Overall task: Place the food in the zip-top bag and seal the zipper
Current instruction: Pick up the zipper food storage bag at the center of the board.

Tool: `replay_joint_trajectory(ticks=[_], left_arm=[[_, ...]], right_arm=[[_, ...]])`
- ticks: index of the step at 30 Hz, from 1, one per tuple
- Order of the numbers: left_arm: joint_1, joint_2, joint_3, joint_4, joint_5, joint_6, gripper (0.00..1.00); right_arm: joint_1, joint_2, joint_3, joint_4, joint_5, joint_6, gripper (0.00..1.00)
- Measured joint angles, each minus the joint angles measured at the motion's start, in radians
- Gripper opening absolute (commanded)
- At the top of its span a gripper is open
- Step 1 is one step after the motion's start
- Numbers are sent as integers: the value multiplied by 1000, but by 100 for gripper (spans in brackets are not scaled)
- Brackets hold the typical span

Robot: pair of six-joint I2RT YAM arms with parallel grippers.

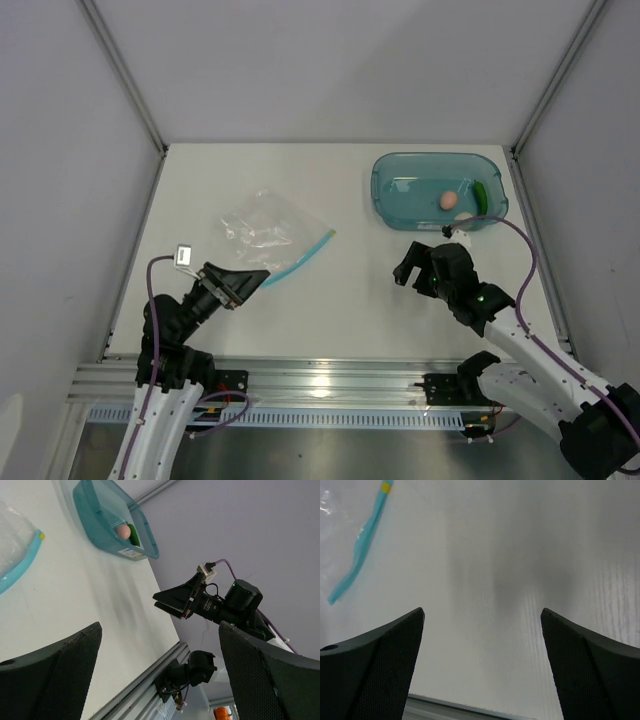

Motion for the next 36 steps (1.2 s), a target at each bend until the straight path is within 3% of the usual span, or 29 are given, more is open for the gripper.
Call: replay_joint_trajectory(ticks=[6,11,18,25,30,36], left_arm=[[0,-34,0,-138,-47,5,100],[0,26,55,-260,-68,51,99],[0,167,247,-470,-170,147,99],[0,225,306,-598,-233,210,91],[0,226,351,-646,-265,249,84],[0,226,380,-647,-265,298,76]], right_arm=[[11,100,32,-14,11,-43,99],[-19,204,42,107,-155,-60,100],[0,626,303,230,-412,-113,99],[6,929,510,318,-562,-138,93],[23,1022,559,416,-611,-75,88],[100,1101,532,661,-637,123,78]])
